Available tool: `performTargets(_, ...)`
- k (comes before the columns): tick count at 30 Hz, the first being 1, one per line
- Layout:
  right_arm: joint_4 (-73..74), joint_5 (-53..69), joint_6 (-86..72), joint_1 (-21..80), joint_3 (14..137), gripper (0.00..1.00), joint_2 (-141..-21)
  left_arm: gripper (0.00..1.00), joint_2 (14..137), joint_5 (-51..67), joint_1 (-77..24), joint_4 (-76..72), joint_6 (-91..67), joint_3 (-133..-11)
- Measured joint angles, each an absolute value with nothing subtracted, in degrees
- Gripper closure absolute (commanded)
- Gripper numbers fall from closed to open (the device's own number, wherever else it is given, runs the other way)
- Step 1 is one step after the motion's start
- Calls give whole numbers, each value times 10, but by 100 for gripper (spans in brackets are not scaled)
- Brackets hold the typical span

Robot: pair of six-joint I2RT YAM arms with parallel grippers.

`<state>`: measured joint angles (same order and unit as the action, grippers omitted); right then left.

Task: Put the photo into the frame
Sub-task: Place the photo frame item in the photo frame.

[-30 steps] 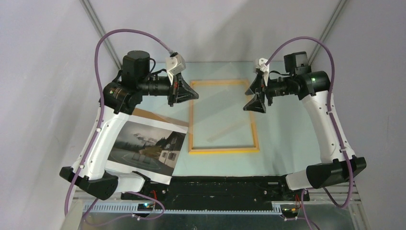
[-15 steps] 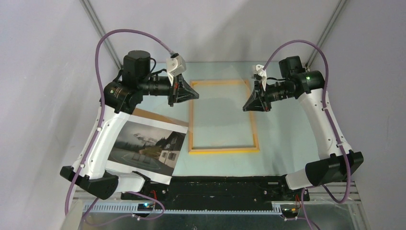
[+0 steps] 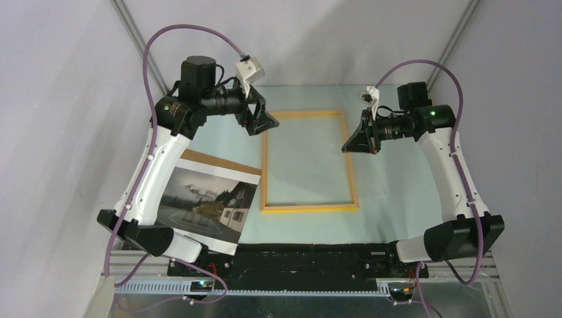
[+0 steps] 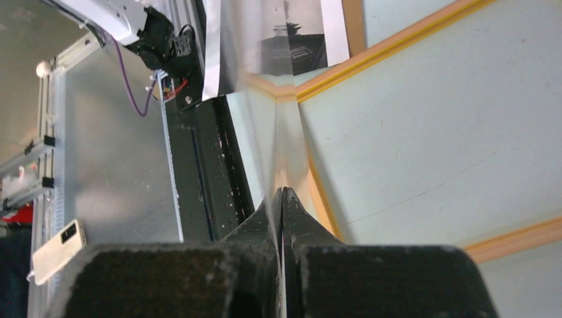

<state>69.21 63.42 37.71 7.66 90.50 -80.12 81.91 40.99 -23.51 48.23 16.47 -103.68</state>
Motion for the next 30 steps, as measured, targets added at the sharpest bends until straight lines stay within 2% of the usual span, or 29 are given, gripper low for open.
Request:
performTargets(7,564,645,200,56,832,100,-777,0,875,314,-196,479,100,-1108)
performTargets(14,424,646,-8,24,799,100,-803,0,881,221,-142,475,47,-1113)
performTargets(30,171,674,-291,20,758,100,-952,0,883,197,-119,432,17,-957)
